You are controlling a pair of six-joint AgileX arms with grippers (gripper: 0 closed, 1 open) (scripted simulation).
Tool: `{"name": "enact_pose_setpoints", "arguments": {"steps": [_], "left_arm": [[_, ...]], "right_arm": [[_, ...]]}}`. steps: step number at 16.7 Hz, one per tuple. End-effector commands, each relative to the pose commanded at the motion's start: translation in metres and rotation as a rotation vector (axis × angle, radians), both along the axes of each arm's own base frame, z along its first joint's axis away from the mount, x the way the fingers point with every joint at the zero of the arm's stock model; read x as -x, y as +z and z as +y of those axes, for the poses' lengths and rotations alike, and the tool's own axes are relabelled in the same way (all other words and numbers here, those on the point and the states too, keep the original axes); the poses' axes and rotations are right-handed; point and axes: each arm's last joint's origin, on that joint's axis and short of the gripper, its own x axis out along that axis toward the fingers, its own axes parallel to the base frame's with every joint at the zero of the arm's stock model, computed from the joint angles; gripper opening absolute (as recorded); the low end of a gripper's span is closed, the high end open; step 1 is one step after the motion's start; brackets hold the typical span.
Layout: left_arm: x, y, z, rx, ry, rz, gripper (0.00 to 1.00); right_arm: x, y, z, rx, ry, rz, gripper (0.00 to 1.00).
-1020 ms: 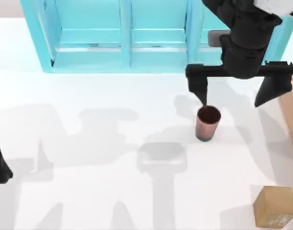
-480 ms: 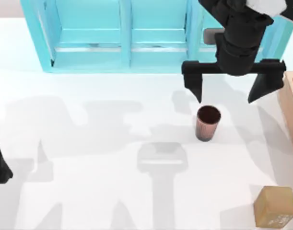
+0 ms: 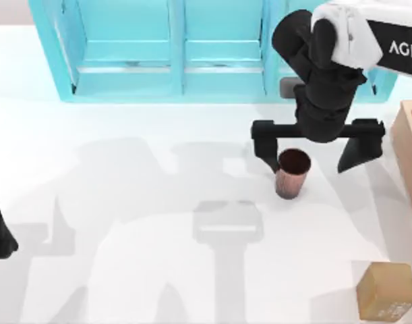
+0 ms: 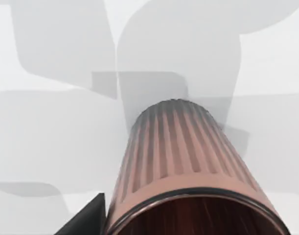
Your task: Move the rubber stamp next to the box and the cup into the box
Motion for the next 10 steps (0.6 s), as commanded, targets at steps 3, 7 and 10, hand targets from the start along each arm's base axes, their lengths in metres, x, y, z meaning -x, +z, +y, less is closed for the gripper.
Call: {"name": "enact_pose_setpoints", "arguments": {"steps": [3,7,10], "left_arm": [[0.0000,0.0000,0.0000,0.000,0.000,0.000,1.00],[0.0000,0.0000,0.0000,0.000,0.000,0.000,1.00],[0.0000,0.0000,0.0000,0.000,0.000,0.000,1.00]], "right_arm": [[0.0008,-0.0081,-0.0005,0.000,0.000,0.001,1.00],[0.0008,-0.0081,-0.0005,0.000,0.000,0.001,0.85],[0.0008,-0.0081,-0.0005,0.000,0.000,0.001,0.62]]}}
